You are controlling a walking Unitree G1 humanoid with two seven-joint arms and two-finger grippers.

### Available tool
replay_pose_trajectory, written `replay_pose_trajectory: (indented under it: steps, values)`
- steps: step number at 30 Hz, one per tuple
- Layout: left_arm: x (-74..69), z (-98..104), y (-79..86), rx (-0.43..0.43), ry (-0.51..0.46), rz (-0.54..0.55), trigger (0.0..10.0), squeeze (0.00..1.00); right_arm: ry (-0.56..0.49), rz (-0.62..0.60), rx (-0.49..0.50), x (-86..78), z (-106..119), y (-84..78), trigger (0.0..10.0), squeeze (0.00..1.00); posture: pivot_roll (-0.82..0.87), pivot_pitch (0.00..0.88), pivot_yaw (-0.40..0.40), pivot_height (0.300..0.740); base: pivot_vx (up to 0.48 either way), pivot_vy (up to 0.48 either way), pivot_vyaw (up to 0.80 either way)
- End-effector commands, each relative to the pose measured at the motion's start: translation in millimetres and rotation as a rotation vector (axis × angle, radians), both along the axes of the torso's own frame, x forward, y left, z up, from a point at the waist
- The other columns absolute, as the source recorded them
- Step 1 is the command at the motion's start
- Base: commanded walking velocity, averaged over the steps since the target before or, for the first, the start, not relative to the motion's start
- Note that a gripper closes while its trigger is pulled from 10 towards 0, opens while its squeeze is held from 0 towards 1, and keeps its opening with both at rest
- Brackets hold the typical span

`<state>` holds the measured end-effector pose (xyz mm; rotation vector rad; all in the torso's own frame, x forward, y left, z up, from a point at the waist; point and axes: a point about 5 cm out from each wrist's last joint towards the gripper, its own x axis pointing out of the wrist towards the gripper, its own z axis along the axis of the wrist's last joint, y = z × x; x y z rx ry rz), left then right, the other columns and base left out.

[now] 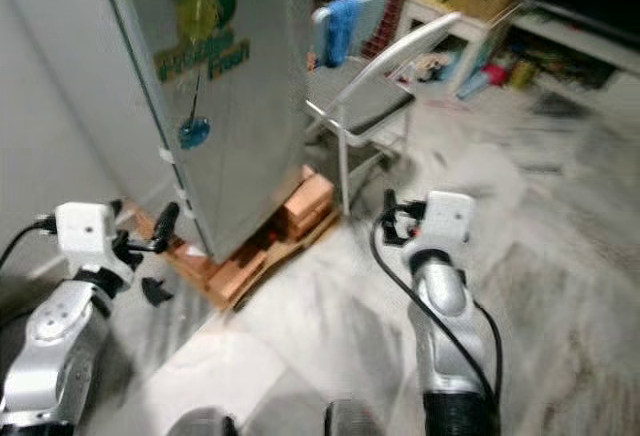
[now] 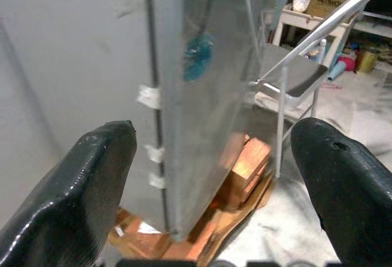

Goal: Restocking fridge

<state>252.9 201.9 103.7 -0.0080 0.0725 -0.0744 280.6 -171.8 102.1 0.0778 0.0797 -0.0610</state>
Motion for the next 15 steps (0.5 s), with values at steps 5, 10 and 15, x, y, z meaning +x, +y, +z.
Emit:
replay_pose_trajectory:
  steps: [5,10,15]
  values:
    - [3.1,3.8,-8.5,0.01,-0.009,-0.013,10.0,0.0,-0.02,-0.027,-0.027,5.4,6.9,-9.7,10.0,0.0,0.01,0.082,-0.009,0.74,0.0,0.452,-0.58]
    - [2.8,3.9,-8.9,0.011,-0.009,-0.014,10.0,0.0,-0.022,-0.03,-0.036,6.0,7.3,-9.5,10.0,0.0,0.01,0.082,-0.013,0.74,0.0,0.452,-0.8]
    - [2.4,5.4,-11.5,0.008,-0.017,-0.02,10.0,0.0,-0.021,-0.03,-0.041,5.3,7.3,-8.6,10.0,0.0,0.01,0.085,-0.02,0.74,0.0,0.448,-0.8]
